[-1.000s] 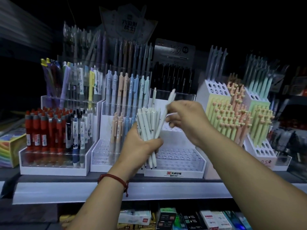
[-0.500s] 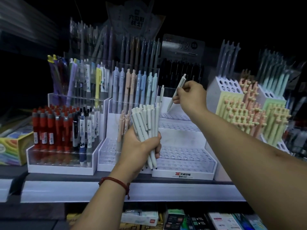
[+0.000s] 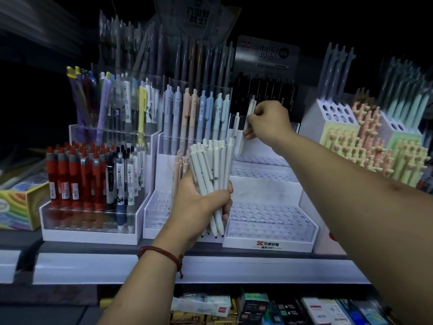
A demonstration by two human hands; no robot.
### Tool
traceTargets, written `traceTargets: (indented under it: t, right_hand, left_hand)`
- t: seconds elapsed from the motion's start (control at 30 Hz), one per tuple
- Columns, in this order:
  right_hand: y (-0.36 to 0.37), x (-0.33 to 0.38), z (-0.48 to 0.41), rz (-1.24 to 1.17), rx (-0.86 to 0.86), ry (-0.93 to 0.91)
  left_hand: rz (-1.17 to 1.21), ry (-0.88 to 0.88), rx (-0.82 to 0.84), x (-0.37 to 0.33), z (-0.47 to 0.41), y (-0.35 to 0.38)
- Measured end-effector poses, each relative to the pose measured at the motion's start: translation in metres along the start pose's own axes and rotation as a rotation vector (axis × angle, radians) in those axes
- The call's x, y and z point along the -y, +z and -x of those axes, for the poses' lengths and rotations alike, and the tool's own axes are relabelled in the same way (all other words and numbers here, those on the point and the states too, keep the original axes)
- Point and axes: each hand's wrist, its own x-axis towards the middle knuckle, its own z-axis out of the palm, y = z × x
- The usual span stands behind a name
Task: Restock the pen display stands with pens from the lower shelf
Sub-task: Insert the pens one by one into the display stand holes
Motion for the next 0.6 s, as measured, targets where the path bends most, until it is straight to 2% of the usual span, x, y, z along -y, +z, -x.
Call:
traceTargets:
  t: [0.17, 0.6]
  right_hand:
    - [0.011, -0.007, 0.006, 0.048, 0.092, 0.078]
    - [0.015, -0.014, 0.022, 0.099, 0.089, 0.081]
  left_hand:
    - [-0.014, -0.001, -0.016, 0.001, 0.001, 0.001]
    - [-0.013, -0.003, -0.032, 0.001, 0.002, 0.002]
